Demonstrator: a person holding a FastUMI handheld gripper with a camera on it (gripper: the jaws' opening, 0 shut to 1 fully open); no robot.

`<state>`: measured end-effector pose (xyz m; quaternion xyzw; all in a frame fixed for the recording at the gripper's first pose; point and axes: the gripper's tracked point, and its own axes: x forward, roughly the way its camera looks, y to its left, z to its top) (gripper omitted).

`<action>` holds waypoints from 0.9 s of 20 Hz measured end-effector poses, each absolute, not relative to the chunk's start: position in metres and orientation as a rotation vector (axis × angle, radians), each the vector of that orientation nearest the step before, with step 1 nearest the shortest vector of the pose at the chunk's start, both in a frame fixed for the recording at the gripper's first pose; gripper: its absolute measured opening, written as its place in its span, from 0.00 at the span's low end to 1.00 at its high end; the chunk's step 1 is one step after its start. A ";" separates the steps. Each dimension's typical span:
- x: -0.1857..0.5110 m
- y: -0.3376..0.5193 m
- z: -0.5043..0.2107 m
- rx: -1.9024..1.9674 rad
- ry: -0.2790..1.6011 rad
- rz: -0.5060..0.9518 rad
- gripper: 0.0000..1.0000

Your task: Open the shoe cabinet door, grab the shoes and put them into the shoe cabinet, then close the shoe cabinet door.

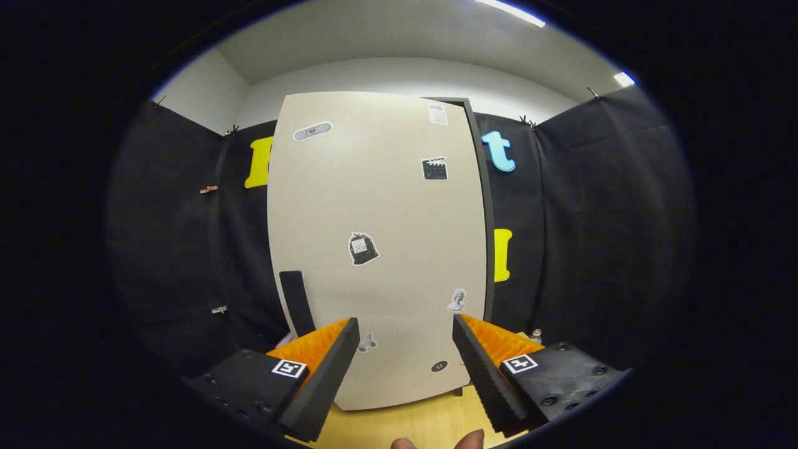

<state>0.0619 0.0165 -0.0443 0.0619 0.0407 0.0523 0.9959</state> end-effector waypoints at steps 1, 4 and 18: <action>0.062 0.017 -0.044 0.122 0.080 0.106 0.98; 0.059 0.024 -0.044 0.123 0.077 0.124 0.98; 0.052 0.029 -0.042 0.116 0.080 0.130 0.98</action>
